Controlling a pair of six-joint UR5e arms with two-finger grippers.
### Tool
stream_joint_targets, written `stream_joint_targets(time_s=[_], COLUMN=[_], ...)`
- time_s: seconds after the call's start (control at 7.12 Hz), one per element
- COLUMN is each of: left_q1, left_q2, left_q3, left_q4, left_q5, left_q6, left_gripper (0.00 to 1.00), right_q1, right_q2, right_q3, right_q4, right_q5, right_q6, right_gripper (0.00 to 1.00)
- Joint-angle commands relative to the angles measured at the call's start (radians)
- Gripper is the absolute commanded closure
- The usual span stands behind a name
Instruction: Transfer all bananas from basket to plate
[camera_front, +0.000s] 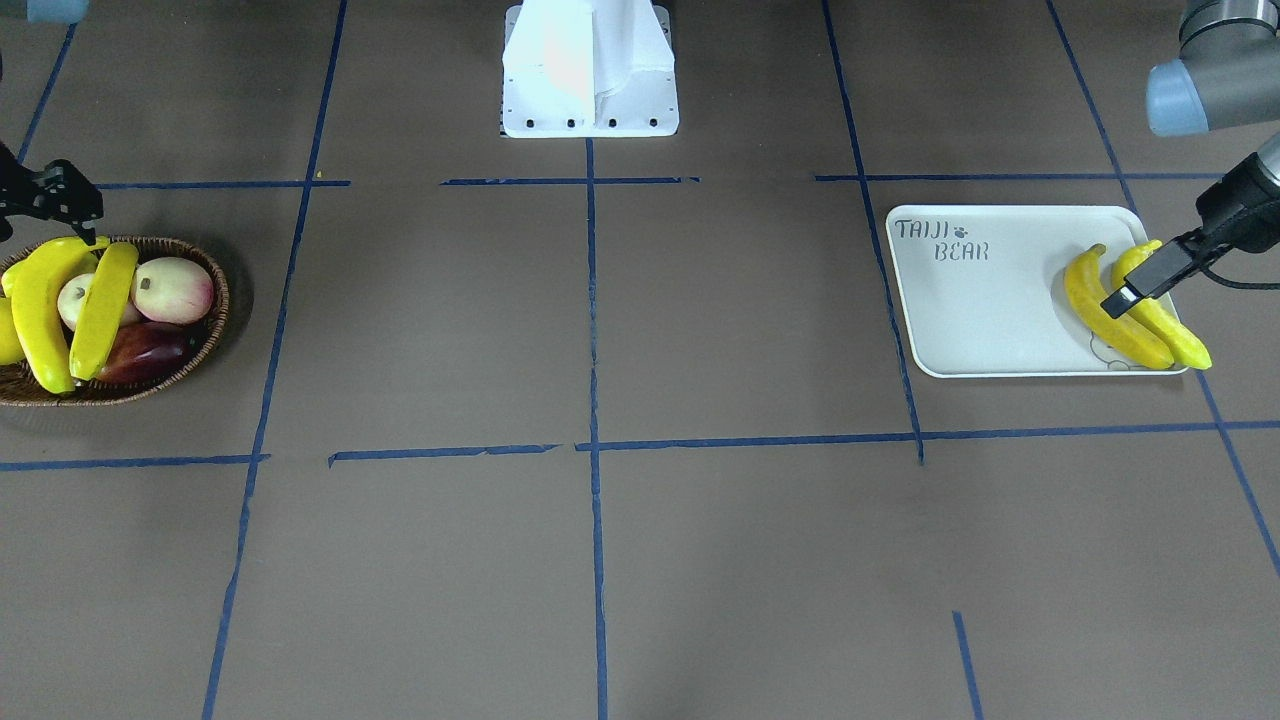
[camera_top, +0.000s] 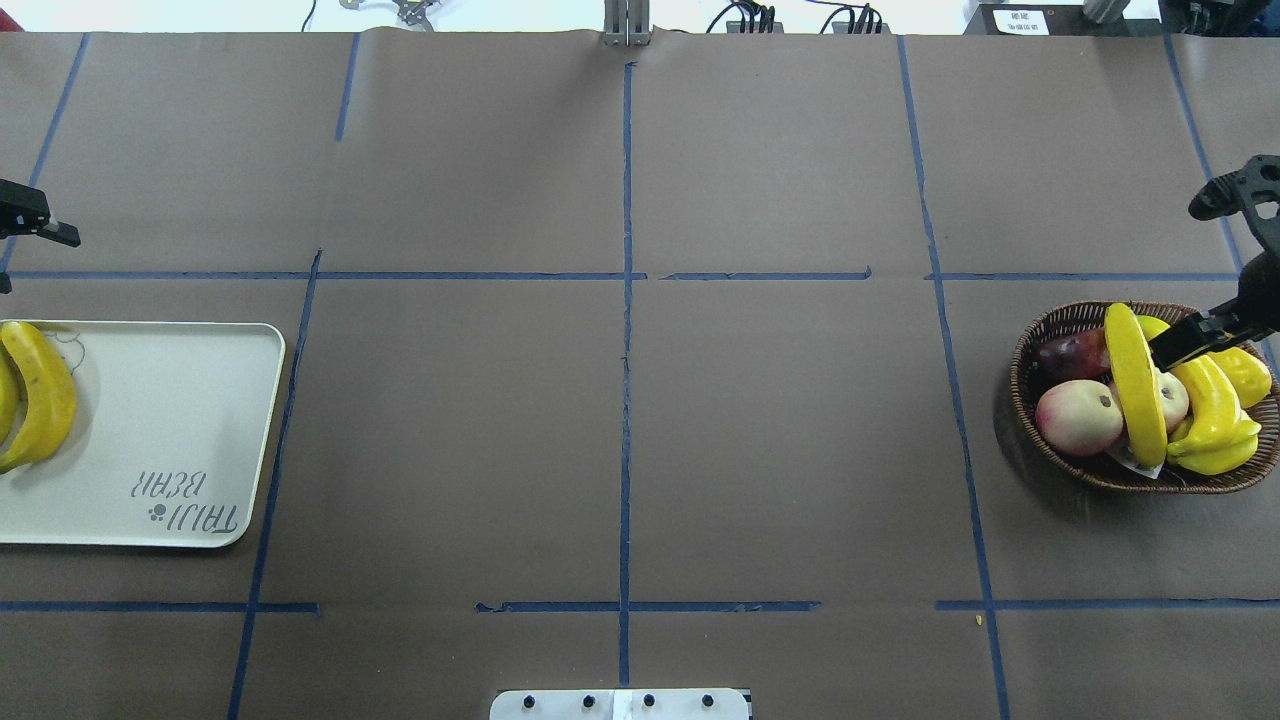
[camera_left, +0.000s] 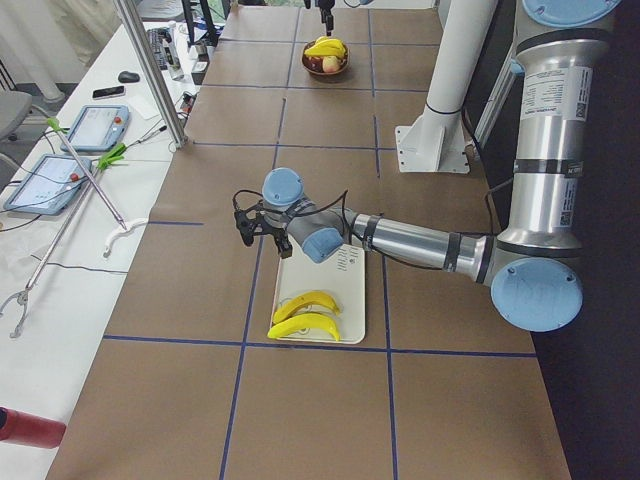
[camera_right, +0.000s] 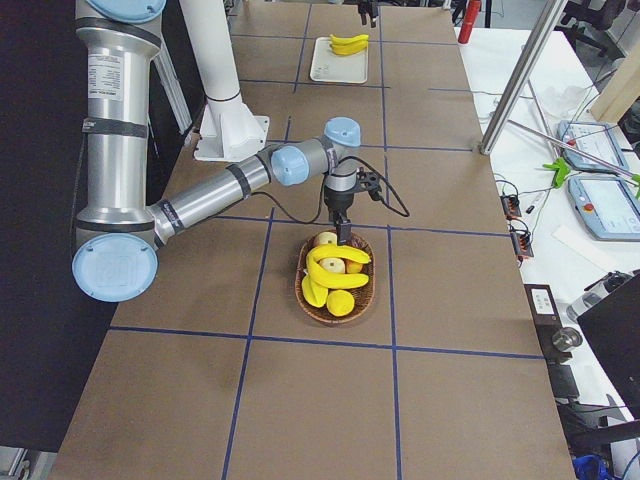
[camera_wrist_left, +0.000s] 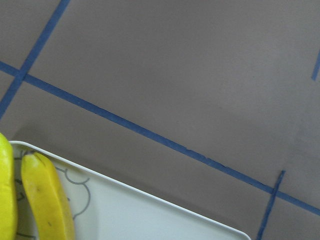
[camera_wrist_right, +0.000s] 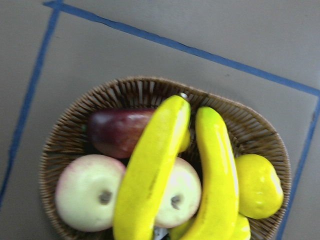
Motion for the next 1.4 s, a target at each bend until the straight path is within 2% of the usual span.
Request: stream_joint_targets(time_s=[0.0, 0.14, 0.28, 0.56, 0.98, 1.12, 1.26], left_q1=[0.012, 0.022, 0.024, 0.027, 0.030, 0.030, 0.030], left_q2=[-0.004, -0.004, -0.004, -0.001, 0.004, 0.005, 0.005], left_q3=[-0.004, -0.001, -0.002, -0.002, -0.002, -0.002, -0.002], left_q4=[-0.001, -0.001, -0.002, -0.002, -0.004, -0.004, -0.004], left_q5=[0.000, 0.002, 0.020, 0.022, 0.022, 0.022, 0.022], left_q6=[-0.012, -0.010, -0.010, -0.012, -0.012, -0.012, -0.010], left_gripper=[0.00, 0.00, 0.00, 0.00, 0.00, 0.00, 0.00], right_q1=[-0.001, -0.002, -0.005, -0.057, -0.123, -0.140, -0.142], right_q2=[-0.049, -0.048, -0.051, -0.051, -0.063, -0.065, -0.080], right_q3=[-0.072, -0.093, -0.103, -0.115, -0.120, -0.121, -0.120], right_q4=[0.035, 0.057, 0.121, 0.137, 0.141, 0.138, 0.138], right_q5=[-0.057, -0.050, -0.044, -0.053, -0.089, -0.115, -0.117], right_q6=[0.072, 0.221, 0.297, 0.405, 0.429, 0.429, 0.428], right_gripper=[0.04, 0.04, 0.04, 0.04, 0.04, 0.06, 0.12])
